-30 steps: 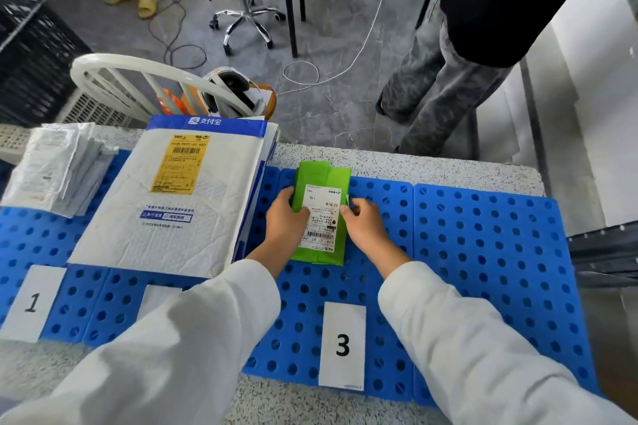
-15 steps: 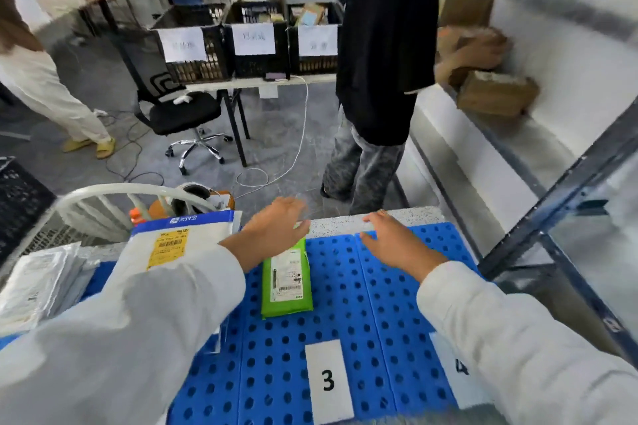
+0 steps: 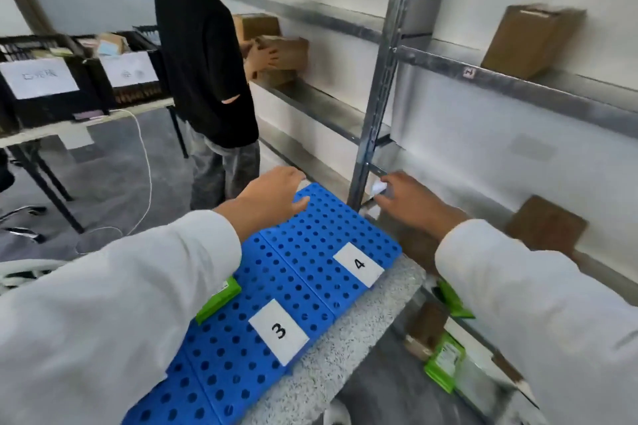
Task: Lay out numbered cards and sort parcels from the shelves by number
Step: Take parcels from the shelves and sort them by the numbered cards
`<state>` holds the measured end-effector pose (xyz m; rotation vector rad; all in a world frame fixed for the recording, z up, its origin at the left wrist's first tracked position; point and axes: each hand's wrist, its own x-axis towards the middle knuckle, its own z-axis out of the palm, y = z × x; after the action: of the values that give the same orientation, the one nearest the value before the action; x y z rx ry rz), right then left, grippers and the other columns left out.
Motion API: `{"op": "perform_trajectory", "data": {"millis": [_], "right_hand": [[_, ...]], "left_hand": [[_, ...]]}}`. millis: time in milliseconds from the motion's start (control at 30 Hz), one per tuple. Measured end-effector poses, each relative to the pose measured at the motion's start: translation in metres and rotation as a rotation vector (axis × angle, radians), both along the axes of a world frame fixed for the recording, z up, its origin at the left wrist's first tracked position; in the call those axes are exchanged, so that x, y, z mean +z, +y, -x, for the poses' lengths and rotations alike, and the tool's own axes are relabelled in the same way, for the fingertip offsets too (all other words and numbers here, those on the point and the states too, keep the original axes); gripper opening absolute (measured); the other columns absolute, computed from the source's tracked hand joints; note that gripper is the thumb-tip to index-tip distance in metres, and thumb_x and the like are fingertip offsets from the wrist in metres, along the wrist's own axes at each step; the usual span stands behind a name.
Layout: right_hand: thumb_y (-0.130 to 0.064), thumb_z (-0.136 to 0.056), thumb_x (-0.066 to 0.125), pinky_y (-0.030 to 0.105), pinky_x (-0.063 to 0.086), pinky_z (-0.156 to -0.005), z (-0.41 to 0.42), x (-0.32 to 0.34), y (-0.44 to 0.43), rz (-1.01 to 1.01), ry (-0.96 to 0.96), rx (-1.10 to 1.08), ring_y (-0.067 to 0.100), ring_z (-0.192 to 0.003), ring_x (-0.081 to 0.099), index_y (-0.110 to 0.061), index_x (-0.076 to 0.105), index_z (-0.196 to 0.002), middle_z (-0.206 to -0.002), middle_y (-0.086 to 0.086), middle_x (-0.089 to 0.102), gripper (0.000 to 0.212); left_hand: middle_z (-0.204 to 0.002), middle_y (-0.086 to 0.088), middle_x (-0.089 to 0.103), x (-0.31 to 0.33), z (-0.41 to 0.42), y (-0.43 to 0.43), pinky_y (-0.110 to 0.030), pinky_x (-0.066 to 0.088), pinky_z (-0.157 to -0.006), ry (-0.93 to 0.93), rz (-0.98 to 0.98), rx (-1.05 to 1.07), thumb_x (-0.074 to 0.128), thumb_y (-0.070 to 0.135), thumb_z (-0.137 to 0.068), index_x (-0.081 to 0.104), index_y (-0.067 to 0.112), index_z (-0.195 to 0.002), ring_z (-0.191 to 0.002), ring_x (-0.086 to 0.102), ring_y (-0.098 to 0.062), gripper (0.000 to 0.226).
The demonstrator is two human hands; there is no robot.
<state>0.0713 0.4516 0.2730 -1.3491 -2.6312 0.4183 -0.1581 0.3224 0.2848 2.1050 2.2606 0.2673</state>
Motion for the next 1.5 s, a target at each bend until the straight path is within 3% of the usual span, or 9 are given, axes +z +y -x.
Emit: {"op": "perform_trajectory", "data": {"millis": [167,267,367,467,567,733,1000,1200,1500], "right_hand": [[-0.029,-0.098,0.046,0.039,0.040,-0.099,-0.094,0.015,-0.039,-0.041,-0.015,-0.191,0.031,-0.116,0.051,-0.004,0.053,-0.127,-0.126,0.013,0.050,0.039],[-0.035,-0.099,0.044,0.036,0.039,-0.103,-0.135,0.017,-0.058,-0.015,-0.034,-0.298,0.031,-0.122,0.050,-0.005,0.045,-0.137,-0.137,0.012,0.045,0.049],[-0.048,-0.092,0.036,0.036,0.039,-0.100,-0.172,0.017,-0.079,0.034,-0.046,-0.404,0.032,-0.123,0.048,-0.003,0.048,-0.133,-0.134,0.013,0.047,0.061],[-0.036,-0.095,0.047,0.036,0.041,-0.096,-0.208,0.014,-0.100,0.047,-0.021,-0.472,0.028,-0.117,0.049,-0.005,0.052,-0.125,-0.123,0.011,0.051,0.043],[-0.039,-0.095,0.050,0.040,0.044,-0.095,-0.240,0.007,-0.120,0.054,0.008,-0.525,0.026,-0.111,0.053,-0.010,0.052,-0.124,-0.122,0.009,0.052,0.041],[-0.036,-0.096,0.050,0.037,0.038,-0.106,-0.279,-0.007,-0.149,0.087,-0.019,-0.588,0.025,-0.128,0.046,-0.011,0.043,-0.140,-0.142,0.007,0.044,0.051],[-0.036,-0.093,0.050,0.040,0.043,-0.098,-0.337,-0.043,-0.177,0.182,-0.074,-0.627,0.028,-0.119,0.049,-0.010,0.045,-0.134,-0.132,0.011,0.046,0.049],[-0.036,-0.094,0.048,0.043,0.045,-0.095,-0.367,-0.075,-0.180,0.249,-0.055,-0.596,0.032,-0.115,0.054,-0.010,0.045,-0.134,-0.138,0.013,0.043,0.048],[-0.030,-0.098,0.043,0.037,0.044,-0.085,-0.383,-0.137,-0.144,0.321,-0.077,-0.572,0.034,-0.106,0.054,-0.005,0.048,-0.128,-0.119,0.017,0.051,0.039]], "left_hand": [[-0.136,-0.008,0.047,0.002,-0.067,0.004,-0.034,0.040,-0.099,0.011,-0.001,-0.215,0.044,0.041,-0.098,0.041,0.009,-0.138,-0.123,0.045,-0.023,0.051],[-0.134,-0.009,0.050,0.003,-0.103,0.005,-0.034,0.037,-0.099,0.010,-0.042,-0.316,0.046,0.038,-0.098,0.043,0.009,-0.137,-0.123,0.045,-0.024,0.049],[-0.133,-0.010,0.050,0.003,-0.138,0.010,-0.033,0.038,-0.099,0.004,-0.053,-0.404,0.049,0.035,-0.097,0.044,0.007,-0.135,-0.121,0.047,-0.024,0.048],[-0.132,-0.009,0.051,0.003,-0.174,0.018,-0.036,0.041,-0.100,0.001,-0.049,-0.481,0.049,0.037,-0.096,0.045,0.009,-0.135,-0.122,0.045,-0.024,0.049],[-0.136,-0.009,0.050,0.001,-0.211,0.020,-0.040,0.041,-0.103,0.006,-0.046,-0.533,0.048,0.040,-0.096,0.044,0.011,-0.137,-0.126,0.044,-0.024,0.051],[-0.133,-0.009,0.051,-0.013,-0.273,0.015,-0.041,0.042,-0.102,0.017,-0.009,-0.637,0.047,0.038,-0.096,0.047,0.009,-0.132,-0.123,0.047,-0.024,0.046],[-0.136,-0.005,0.051,-0.052,-0.340,-0.007,-0.032,0.037,-0.102,0.018,0.052,-0.672,0.045,0.037,-0.097,0.044,0.010,-0.137,-0.126,0.043,-0.021,0.047],[-0.134,-0.006,0.052,-0.086,-0.375,-0.010,-0.032,0.037,-0.102,-0.005,0.103,-0.614,0.047,0.036,-0.097,0.046,0.010,-0.135,-0.126,0.044,-0.021,0.046],[-0.136,-0.008,0.051,-0.154,-0.392,0.023,-0.033,0.035,-0.101,0.007,0.211,-0.561,0.046,0.033,-0.097,0.046,0.009,-0.133,-0.128,0.042,-0.023,0.044]]}}
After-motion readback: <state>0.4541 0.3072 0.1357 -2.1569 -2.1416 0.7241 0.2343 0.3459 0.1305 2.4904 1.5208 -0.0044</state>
